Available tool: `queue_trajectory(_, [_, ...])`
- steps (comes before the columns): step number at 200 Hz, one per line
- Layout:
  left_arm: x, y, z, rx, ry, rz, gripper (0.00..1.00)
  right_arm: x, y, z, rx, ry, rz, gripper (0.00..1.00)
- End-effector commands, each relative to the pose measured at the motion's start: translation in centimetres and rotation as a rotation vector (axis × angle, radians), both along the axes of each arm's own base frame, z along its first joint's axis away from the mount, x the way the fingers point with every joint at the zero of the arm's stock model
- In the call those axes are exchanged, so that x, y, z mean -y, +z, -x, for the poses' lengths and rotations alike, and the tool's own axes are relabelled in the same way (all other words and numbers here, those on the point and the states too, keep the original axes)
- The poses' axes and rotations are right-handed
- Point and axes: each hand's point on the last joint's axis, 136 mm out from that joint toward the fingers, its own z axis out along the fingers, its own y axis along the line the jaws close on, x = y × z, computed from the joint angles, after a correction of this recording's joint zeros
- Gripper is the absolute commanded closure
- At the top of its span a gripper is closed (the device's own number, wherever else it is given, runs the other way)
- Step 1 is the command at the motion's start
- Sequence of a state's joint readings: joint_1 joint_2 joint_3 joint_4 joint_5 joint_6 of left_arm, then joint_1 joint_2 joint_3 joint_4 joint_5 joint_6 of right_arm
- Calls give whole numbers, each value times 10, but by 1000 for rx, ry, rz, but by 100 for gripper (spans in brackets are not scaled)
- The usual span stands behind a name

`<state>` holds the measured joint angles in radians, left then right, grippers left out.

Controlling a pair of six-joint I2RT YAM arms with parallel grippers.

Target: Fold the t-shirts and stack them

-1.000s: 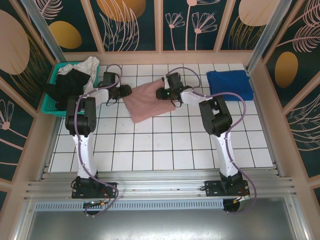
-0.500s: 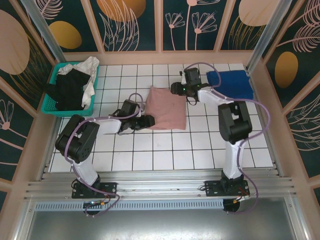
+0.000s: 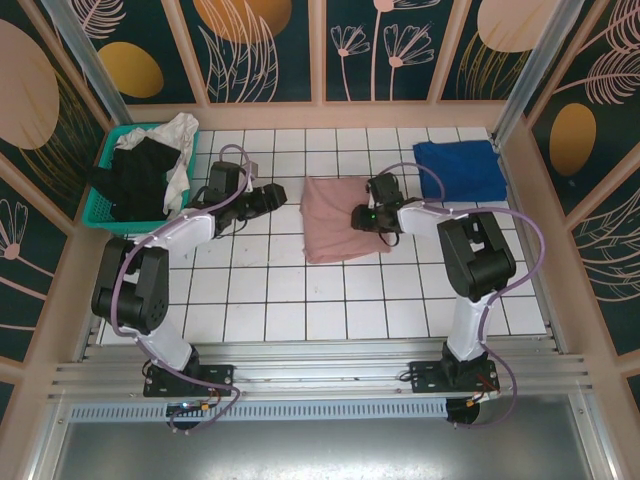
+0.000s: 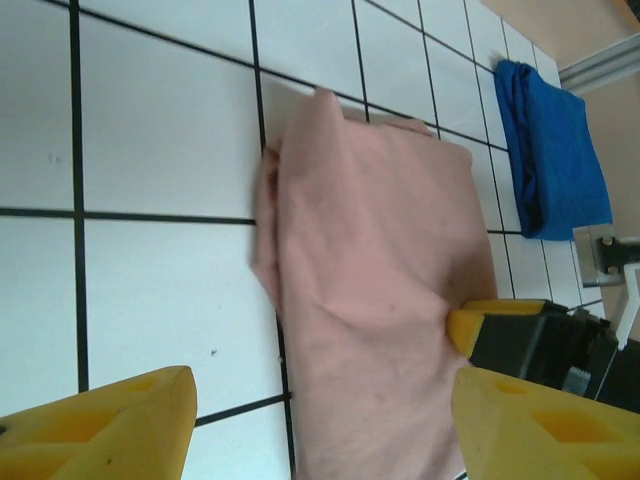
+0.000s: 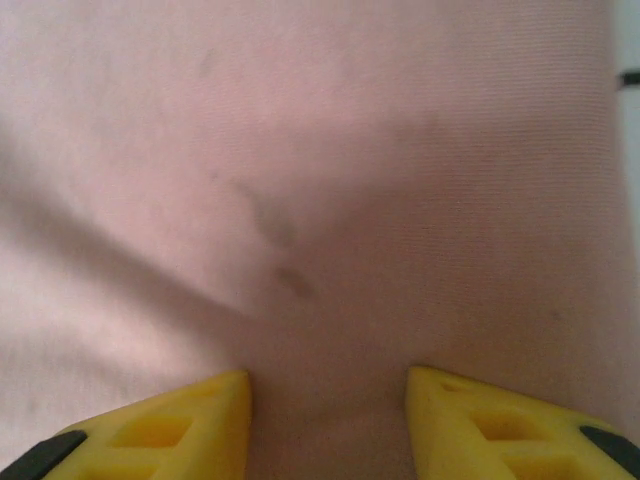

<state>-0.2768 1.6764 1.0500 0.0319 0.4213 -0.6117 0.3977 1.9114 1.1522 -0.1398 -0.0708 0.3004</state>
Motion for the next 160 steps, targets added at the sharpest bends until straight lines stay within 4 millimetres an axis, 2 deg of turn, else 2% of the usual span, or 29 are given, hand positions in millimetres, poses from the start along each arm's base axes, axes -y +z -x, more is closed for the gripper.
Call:
queue_trajectory(1, [-12,3,4,7,9,-64,31,45,-2,-16,4,-66,206,55])
queue_trajectory(14, [-16,2,5,9,23,-80,30,53,13,-26,29,-82,267,54])
queue_trajectory(27, [-21,1,5,10,39,-92,30,47,32,-30,63,-80,277,52])
queue_trajectory(45, [-23,-1,4,8,40,-101,30,16,57,-28,129,-22,256,47])
queue_trajectory(60, [-25,-5,4,0,49,-113,29,-22,64,-19,155,46,228,42])
queue_trajectory(77, [-27,-10,5,-7,50,-125,29,-67,54,-4,151,141,227,34])
queue_trajectory(93, [-28,-13,7,-11,50,-134,29,-90,38,3,125,171,281,29])
queue_trajectory(124, [-31,-18,11,-14,47,-152,29,-101,15,4,66,182,353,27])
queue_trajectory(146, [-34,-22,13,-17,47,-171,29,-95,-1,6,21,179,440,27])
queue_trajectory(160, [-35,-24,15,-19,45,-183,29,-91,-11,11,-14,186,490,32])
